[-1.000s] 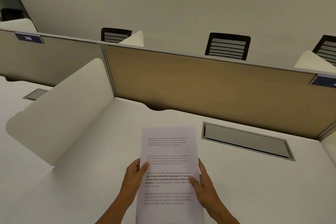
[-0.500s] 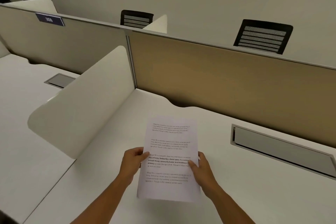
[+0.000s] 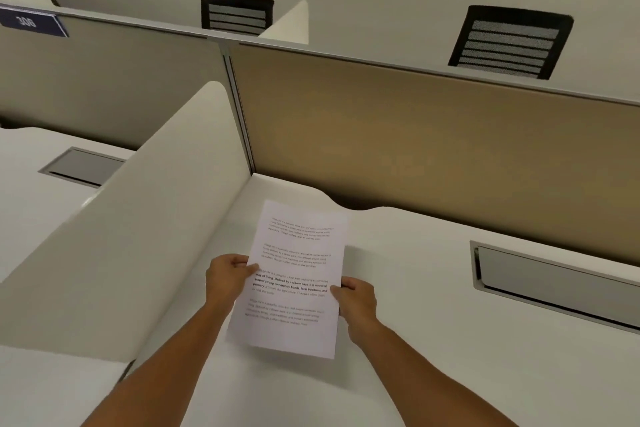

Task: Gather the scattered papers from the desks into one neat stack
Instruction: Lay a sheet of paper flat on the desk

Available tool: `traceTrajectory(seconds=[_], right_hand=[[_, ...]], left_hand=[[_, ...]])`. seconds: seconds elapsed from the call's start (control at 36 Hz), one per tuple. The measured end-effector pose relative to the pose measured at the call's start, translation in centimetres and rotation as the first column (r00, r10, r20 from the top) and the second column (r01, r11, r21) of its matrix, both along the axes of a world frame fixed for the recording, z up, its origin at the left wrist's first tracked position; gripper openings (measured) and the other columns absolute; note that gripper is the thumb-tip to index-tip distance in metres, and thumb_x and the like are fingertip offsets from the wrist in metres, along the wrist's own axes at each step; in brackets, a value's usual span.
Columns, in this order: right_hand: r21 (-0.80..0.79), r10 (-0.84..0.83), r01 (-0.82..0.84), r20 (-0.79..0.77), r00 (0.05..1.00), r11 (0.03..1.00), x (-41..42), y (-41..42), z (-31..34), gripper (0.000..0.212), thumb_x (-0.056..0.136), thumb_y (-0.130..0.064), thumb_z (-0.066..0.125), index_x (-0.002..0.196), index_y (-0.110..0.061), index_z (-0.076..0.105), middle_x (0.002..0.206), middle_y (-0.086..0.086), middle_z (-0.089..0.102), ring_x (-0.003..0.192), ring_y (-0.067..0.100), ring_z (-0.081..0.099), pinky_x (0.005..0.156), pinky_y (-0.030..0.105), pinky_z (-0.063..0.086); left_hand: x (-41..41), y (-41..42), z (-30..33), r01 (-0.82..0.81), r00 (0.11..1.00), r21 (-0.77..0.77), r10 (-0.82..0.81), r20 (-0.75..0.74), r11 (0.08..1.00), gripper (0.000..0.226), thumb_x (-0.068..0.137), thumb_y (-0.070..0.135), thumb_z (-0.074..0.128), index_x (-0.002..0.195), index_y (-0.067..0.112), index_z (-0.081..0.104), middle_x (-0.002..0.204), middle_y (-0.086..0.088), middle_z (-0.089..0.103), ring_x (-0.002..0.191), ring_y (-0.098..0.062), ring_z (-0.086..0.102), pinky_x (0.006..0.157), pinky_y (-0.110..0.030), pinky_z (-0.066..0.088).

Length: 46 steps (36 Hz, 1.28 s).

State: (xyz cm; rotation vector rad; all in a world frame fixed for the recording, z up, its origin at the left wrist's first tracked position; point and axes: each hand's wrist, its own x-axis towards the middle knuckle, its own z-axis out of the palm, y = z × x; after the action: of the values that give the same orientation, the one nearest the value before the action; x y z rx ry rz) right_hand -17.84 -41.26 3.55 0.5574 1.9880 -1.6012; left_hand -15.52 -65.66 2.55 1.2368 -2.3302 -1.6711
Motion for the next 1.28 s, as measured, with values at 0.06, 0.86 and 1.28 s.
traceTrajectory(seconds=[0.06, 0.86, 1.28], right_hand=[[0.006, -0.023, 0.023, 0.007, 1.000, 1.000, -1.3, -1.5, -0.4, 0.026, 0.084, -0.002, 0.063, 0.075, -0.022, 0.077, 0.085, 0.003, 0.080, 0.087, 0.029, 0.076, 0.083, 0.049, 0.062], [0.178, -0.105, 0.072, 0.181, 0.978, 0.981, -12.7, -11.9, -8.6, 0.012, 0.075, -0.002, 0.070, 0.085, 0.003, 0.073, 0.085, 0.017, 0.076, 0.076, 0.033, 0.075, 0.070, 0.049, 0.065], [0.285, -0.051, 0.026, 0.080, 0.995, 0.958, -12.6, -12.6, -8.2, 0.009, 0.077, -0.010, 0.062, 0.081, -0.003, 0.067, 0.086, 0.013, 0.074, 0.078, 0.034, 0.074, 0.073, 0.045, 0.065]], left_hand=[[-1.4, -1.4, -0.6, 0.004, 1.000, -0.028, -0.004, 0.016, 1.000, 0.016, 0.077, 0.013, 0.081, 0.090, 0.010, 0.073, 0.083, -0.006, 0.076, 0.078, -0.027, 0.073, 0.078, -0.039, 0.059], [-12.3, -11.0, -8.6, 0.063, 0.988, -0.242, -0.026, 0.152, 0.968, 0.033, 0.078, 0.015, 0.081, 0.107, 0.003, 0.074, 0.105, -0.014, 0.075, 0.093, -0.028, 0.070, 0.089, -0.034, 0.054], [-11.9, -9.4, -9.0, 0.069, 0.990, -0.383, -0.017, 0.137, 0.921, 0.034, 0.083, 0.006, 0.074, 0.065, 0.021, 0.049, 0.075, -0.005, 0.053, 0.072, -0.017, 0.051, 0.075, -0.023, 0.038]])
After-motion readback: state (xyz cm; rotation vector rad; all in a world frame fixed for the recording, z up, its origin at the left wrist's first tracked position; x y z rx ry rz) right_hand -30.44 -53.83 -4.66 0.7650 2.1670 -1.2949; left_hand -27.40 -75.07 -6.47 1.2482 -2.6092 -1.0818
